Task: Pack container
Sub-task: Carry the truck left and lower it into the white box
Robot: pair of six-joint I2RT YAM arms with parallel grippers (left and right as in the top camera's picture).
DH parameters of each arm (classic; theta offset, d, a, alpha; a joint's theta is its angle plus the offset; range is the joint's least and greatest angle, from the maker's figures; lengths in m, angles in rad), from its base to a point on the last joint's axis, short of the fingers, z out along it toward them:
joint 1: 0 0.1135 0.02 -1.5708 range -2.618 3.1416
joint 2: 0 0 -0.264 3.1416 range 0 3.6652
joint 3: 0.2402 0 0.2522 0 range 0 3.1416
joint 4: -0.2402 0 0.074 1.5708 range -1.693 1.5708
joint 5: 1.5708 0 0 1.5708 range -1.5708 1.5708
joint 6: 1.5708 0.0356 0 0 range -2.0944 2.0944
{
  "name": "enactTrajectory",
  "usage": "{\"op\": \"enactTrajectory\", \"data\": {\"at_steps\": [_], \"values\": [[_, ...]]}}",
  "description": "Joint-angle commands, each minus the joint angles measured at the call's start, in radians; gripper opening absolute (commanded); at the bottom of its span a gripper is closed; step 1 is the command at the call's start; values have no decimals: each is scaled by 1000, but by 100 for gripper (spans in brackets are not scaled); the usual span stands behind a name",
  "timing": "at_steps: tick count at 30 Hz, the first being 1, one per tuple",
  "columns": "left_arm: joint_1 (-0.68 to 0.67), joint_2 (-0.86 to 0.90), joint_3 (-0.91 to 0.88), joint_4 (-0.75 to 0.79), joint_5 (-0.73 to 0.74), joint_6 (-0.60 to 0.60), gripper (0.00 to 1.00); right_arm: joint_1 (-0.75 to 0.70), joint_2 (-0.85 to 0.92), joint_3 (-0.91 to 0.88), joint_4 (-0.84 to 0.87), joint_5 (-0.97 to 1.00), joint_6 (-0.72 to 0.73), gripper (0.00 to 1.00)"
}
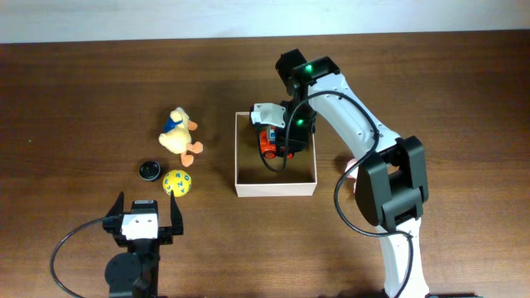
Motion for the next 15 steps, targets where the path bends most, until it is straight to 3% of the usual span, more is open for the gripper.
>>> {"op": "enactTrajectory", "data": {"at_steps": [1, 8, 15], "values": [[6, -7, -12, 4, 11, 19, 99, -2, 6, -15, 12, -9, -4, 62], [6, -7, -12, 4, 11, 19, 99, -2, 6, -16, 18, -9, -4, 66], [6, -7, -12, 4, 11, 19, 99, -2, 6, -16, 17, 24, -4, 85]]}}
